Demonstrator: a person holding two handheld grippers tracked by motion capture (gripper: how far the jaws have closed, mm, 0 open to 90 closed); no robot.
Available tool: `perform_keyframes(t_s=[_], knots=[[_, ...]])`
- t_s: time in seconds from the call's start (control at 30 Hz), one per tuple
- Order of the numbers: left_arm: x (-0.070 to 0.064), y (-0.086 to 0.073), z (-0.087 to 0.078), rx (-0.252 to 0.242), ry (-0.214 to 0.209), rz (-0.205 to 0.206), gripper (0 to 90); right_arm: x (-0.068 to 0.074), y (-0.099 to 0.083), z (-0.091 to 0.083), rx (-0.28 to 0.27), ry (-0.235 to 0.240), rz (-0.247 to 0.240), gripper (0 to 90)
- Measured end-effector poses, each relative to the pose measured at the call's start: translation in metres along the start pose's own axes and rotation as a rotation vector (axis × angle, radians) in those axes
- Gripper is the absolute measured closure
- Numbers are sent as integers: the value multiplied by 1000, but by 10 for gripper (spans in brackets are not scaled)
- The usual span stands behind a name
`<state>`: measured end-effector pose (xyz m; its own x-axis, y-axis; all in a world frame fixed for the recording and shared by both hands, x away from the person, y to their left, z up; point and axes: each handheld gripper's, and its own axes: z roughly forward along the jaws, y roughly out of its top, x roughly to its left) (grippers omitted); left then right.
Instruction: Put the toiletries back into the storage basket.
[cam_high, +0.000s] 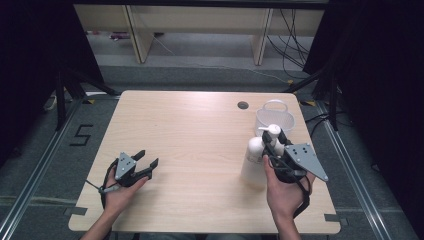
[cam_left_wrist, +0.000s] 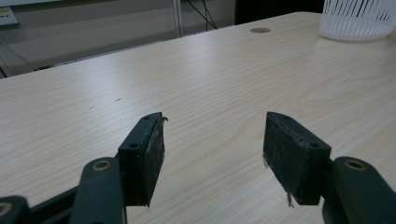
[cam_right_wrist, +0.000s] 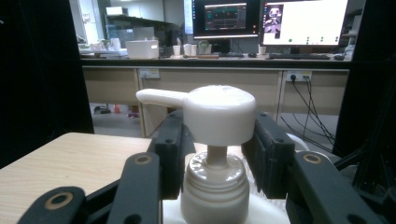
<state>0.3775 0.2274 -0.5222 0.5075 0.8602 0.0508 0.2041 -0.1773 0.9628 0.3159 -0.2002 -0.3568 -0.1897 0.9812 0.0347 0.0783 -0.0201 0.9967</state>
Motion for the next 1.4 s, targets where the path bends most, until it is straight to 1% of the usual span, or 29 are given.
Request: perform_keyframes(t_s=[0.03,0.07,0.1,0.17,0.2,0.23,0.3,0.4,0.43,0.53,0.67,0.7,0.73,0.77,0.83,0.87,0.9,0.93,0.97,1.0,1.03,1.17,1.2,1.23,1.27,1.33,1.4], knots=[[0,0,0,0,0,1,381,0,0,1,-1,6,13,605],[0,0,0,1,0,1,381,-3,1,1,-11,1,-11,605],[0,0,0,1,0,1,381,-3,1,1,-11,1,-11,605],[0,0,0,1,0,1,381,-4,3,2,-9,-6,13,605],[0,0,0,1,0,2,381,-4,3,2,-9,-6,13,605],[0,0,0,0,0,1,381,-7,4,2,-15,-13,1,605],[0,0,0,0,0,0,381,-8,5,3,-11,-12,0,605],[0,0,0,1,0,1,381,-9,6,4,-22,-18,-4,605],[0,0,0,1,0,1,381,-10,7,5,-15,-11,2,605],[0,0,0,0,0,0,380,-11,8,7,-26,-7,11,605],[0,0,0,-1,-1,-3,380,-13,9,8,-27,-13,-1,605],[0,0,0,-2,-1,-3,380,-13,9,10,-31,-9,7,605],[0,0,0,-2,-1,-3,380,-14,10,9,-27,-14,5,605],[0,0,0,-2,-1,-3,380,-14,11,10,-35,-19,0,605],[0,0,0,-2,-1,-3,380,-14,12,11,-37,-14,8,605],[0,0,0,-2,-1,-4,380,-16,13,10,-37,-25,-8,605],[0,0,0,-3,-1,-4,380,-15,14,10,-36,-23,9,605],[0,0,0,-2,-1,-4,379,-17,15,11,-47,-26,0,605],[0,0,0,-3,-1,-4,379,-17,16,11,-45,-27,6,605],[0,0,0,-2,0,-4,379,-18,16,12,-52,-29,-3,605],[0,0,0,-2,0,-4,379,-18,17,12,-49,-32,4,605],[0,0,0,-2,0,-4,379,-22,20,14,-62,-37,-15,605],[0,0,0,-2,0,-4,379,-21,20,14,-56,-38,5,605],[0,0,0,-2,0,-4,379,-22,21,14,-53,-44,-4,605],[0,0,0,-2,0,-4,378,-22,22,14,-53,-42,7,605],[0,0,0,-1,0,-4,379,-24,23,15,-62,-49,-7,605],[0,0,0,-2,1,-4,379,-25,24,16,-57,-49,4,605]])
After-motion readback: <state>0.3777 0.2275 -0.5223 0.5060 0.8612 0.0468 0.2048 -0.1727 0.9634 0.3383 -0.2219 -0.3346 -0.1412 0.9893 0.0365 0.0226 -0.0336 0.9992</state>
